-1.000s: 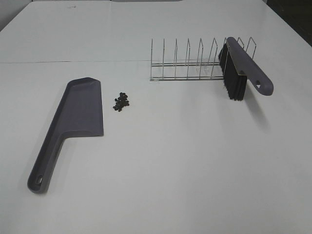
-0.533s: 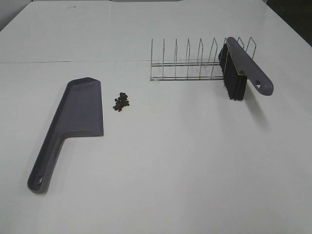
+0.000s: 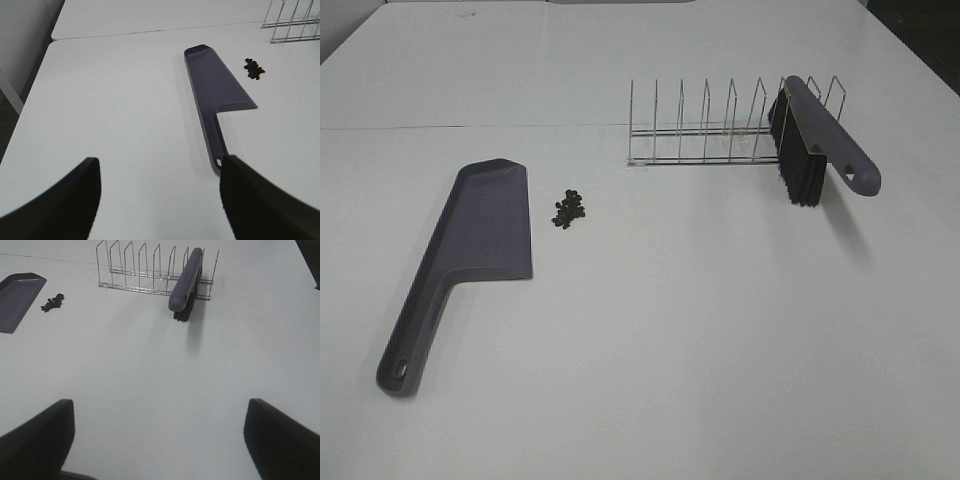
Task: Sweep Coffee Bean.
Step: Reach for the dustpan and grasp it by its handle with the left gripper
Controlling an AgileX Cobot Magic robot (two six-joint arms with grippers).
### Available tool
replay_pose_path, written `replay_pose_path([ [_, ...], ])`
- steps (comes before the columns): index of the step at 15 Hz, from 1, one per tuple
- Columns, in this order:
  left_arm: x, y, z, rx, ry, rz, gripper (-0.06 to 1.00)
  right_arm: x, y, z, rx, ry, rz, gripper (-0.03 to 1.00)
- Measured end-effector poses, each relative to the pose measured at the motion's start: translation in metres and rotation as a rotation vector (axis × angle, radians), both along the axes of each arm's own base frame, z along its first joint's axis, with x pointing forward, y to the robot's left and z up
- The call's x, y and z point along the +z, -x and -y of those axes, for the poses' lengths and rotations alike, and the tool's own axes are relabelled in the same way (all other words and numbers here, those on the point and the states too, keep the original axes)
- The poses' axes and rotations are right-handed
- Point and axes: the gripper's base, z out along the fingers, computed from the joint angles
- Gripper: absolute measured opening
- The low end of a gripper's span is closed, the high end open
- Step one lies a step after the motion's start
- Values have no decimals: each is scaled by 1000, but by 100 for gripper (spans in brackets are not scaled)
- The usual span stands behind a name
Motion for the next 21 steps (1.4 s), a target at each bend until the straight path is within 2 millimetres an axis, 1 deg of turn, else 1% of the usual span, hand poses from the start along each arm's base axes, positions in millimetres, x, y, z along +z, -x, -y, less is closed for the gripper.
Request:
replay_pose_path([
  [21,0,0,0,0,0,0,62,0,0,0,0,0,0,78],
])
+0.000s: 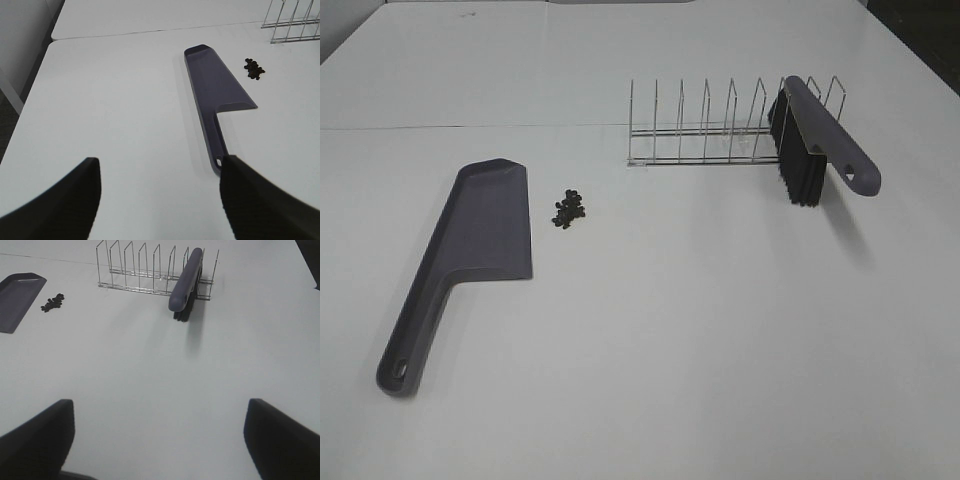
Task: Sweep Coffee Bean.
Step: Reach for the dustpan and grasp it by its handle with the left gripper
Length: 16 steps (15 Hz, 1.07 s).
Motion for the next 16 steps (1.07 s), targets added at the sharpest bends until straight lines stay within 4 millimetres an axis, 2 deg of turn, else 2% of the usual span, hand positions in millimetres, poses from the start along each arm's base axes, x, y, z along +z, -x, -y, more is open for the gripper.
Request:
replay_pose_path([
  [16,0,0,0,0,0,0,62,0,0,0,0,0,0,78],
])
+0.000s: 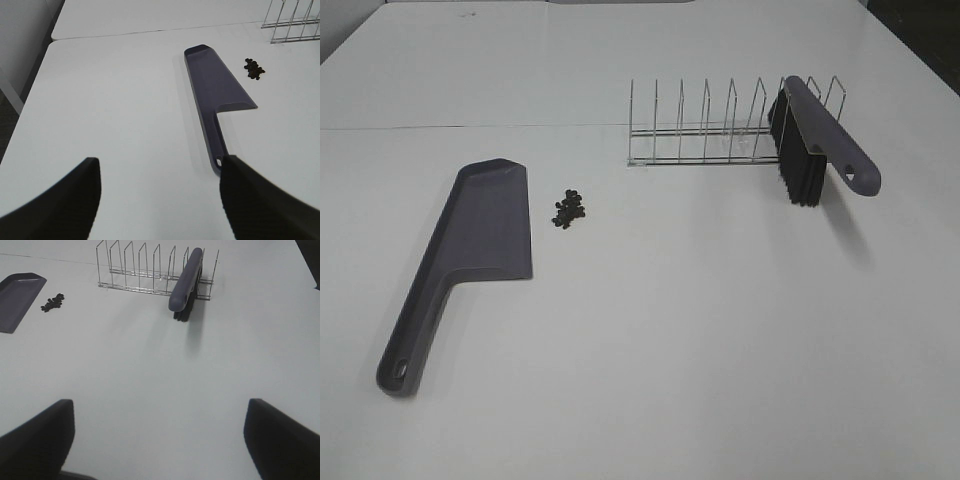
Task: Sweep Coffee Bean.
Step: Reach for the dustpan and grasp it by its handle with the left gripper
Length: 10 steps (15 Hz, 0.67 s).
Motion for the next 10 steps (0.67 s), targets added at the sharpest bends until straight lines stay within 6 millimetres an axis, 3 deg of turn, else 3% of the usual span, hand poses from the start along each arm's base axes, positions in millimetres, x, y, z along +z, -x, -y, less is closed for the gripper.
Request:
replay_pose_path([
  [10,0,0,0,0,0,0,62,0,0,0,0,0,0,78],
])
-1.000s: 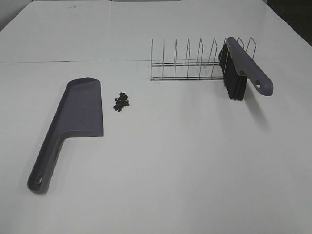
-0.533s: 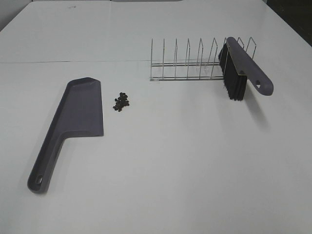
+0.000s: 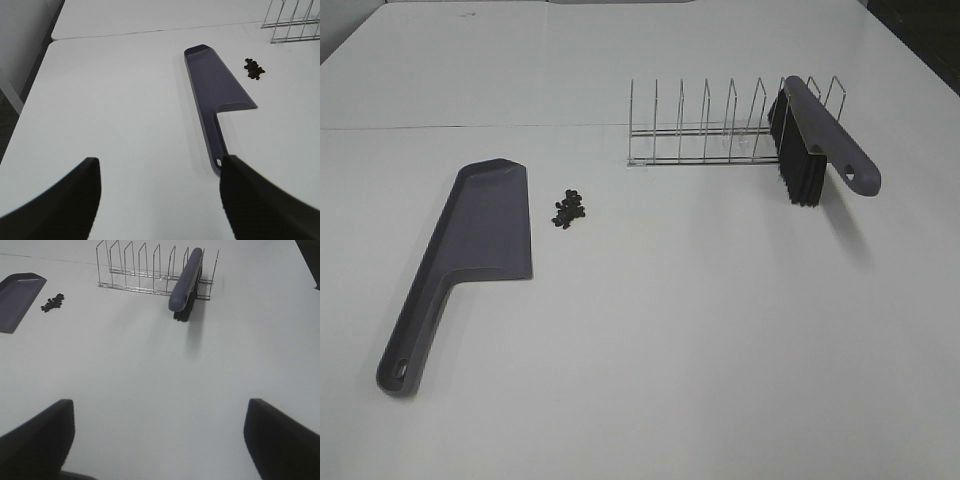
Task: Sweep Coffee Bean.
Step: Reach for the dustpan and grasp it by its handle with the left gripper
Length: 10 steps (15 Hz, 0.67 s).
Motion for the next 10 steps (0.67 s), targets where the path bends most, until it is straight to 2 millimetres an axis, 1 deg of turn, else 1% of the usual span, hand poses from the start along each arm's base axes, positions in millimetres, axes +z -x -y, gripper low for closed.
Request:
replay_pose_path([
  [10,0,0,1,-6,10,0,62,0,0,0,0,0,0,78],
])
